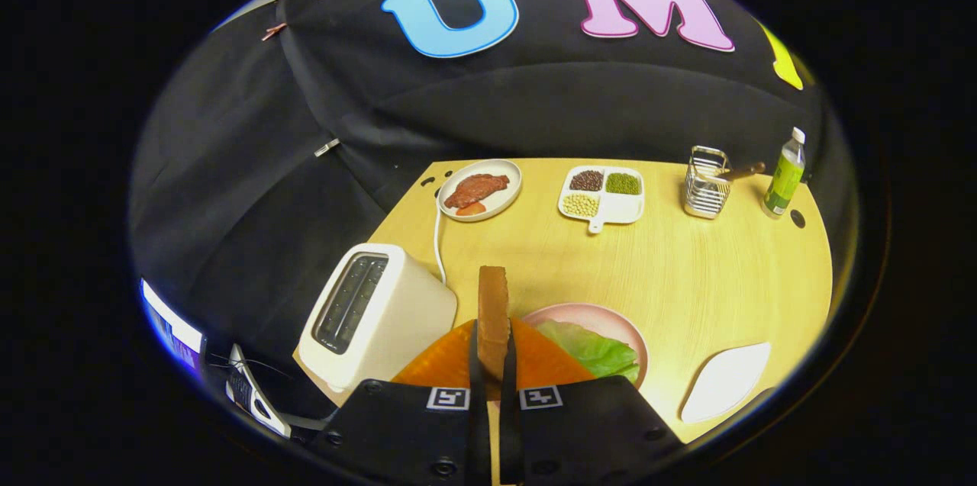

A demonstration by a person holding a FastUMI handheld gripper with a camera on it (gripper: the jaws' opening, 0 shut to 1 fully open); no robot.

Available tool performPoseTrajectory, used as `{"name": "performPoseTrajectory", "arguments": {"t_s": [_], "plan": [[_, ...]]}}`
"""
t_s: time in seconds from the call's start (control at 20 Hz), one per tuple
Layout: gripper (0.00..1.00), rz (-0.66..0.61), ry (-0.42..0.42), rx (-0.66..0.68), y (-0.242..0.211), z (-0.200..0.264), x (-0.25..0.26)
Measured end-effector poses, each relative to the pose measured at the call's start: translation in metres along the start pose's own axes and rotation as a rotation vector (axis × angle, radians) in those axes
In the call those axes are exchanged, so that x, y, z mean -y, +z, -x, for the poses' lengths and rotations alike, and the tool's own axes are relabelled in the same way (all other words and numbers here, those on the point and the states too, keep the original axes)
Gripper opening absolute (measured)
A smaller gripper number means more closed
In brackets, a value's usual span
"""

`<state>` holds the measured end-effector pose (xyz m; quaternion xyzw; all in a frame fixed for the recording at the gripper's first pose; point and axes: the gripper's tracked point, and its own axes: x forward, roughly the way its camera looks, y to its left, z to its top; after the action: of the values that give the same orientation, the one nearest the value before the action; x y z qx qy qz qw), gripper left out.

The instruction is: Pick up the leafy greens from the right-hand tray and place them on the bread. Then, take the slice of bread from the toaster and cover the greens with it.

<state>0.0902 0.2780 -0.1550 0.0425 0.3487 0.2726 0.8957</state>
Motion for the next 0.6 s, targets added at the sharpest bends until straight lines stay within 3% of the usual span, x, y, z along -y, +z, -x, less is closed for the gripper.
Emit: {"name": "performPoseTrajectory", "arguments": {"t_s": [0.4, 0.6], "plan": [[0.09, -0.16, 0.009, -0.059, -0.029, -0.033, 0.034], [0.1, -0.164, 0.009, -0.082, -0.05, -0.046, 0.042]]}}
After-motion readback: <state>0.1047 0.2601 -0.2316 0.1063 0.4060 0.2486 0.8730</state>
